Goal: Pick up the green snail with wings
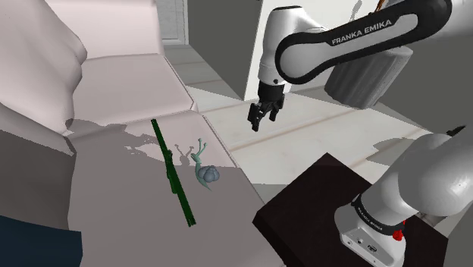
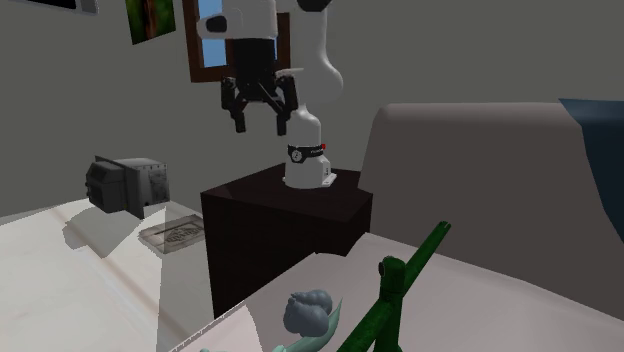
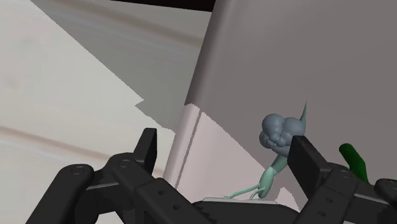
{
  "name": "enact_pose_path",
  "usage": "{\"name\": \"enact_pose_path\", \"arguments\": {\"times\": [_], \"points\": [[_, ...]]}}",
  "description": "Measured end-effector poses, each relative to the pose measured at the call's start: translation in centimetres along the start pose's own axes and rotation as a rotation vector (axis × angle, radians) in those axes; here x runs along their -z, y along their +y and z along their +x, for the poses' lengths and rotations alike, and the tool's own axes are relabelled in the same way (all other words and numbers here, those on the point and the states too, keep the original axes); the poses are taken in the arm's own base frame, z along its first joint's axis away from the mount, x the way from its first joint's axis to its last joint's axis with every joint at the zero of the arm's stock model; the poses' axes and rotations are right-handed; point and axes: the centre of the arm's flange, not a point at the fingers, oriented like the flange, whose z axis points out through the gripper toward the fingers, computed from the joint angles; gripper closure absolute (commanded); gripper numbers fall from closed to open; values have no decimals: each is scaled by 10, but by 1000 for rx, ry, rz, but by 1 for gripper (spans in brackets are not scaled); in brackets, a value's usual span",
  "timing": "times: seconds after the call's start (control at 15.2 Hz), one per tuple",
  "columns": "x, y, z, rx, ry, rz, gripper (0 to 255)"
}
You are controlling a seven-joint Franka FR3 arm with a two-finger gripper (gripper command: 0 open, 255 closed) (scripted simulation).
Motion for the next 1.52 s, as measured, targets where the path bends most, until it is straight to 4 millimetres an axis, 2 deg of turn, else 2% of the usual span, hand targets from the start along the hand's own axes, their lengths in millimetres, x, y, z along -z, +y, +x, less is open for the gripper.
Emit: {"name": "enact_pose_path", "arguments": {"times": [0.66,1.12,1.52], "points": [[-93,-56,74,68,-24,17,0],[-158,-101,126,116,-41,30,0],[-215,-145,163,157,-55,40,0]]}}
